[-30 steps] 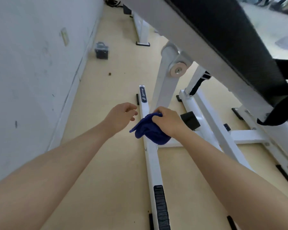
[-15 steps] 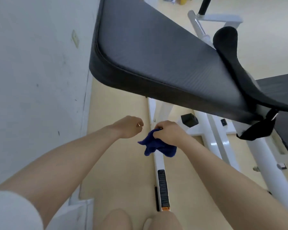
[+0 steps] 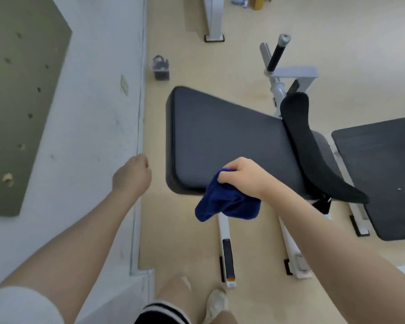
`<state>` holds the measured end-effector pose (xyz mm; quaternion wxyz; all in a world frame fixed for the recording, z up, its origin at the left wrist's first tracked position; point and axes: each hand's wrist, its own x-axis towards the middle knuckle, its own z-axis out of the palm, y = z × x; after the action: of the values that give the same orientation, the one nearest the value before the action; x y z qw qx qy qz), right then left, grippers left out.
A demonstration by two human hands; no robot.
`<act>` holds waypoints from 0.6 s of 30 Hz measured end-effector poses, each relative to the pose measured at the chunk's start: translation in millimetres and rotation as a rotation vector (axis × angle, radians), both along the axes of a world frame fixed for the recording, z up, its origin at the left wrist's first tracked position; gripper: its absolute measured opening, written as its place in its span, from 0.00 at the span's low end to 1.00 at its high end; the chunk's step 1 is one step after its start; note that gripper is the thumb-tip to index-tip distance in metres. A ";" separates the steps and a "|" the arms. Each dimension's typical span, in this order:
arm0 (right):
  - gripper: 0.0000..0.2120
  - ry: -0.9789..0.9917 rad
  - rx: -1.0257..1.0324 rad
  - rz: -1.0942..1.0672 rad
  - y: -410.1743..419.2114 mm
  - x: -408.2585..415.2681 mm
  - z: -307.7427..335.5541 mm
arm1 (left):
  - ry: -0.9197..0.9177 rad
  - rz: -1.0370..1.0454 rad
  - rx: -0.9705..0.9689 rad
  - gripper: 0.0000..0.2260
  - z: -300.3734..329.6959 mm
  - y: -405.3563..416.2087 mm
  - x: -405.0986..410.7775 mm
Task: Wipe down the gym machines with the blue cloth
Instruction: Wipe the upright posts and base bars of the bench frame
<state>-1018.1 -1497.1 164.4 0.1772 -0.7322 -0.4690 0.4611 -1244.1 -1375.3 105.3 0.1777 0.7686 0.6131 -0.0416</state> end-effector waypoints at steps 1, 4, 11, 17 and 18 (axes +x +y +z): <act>0.12 -0.013 0.024 -0.022 11.8 4.8 7.9 | -0.050 0.070 0.069 0.10 15.2 14.4 3.9; 0.13 -0.111 0.038 -0.075 42.6 10.2 16.2 | -0.224 0.021 0.191 0.12 61.1 60.8 45.7; 0.12 -0.192 -0.011 -0.290 107.5 48.5 19.2 | -0.359 -0.603 0.056 0.11 104.7 151.6 150.6; 0.10 -0.248 -0.081 -0.355 136.6 77.1 35.6 | -0.272 -0.796 -0.188 0.11 91.7 202.0 174.7; 0.10 -0.252 -0.076 -0.367 140.7 82.5 35.3 | -0.263 -0.824 -0.202 0.12 87.5 208.4 180.5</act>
<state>-935.6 -1356.4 199.7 0.1703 -0.8632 -0.3289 0.3431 -1063.6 -1166.9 192.8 0.2971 0.9263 0.2207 -0.0704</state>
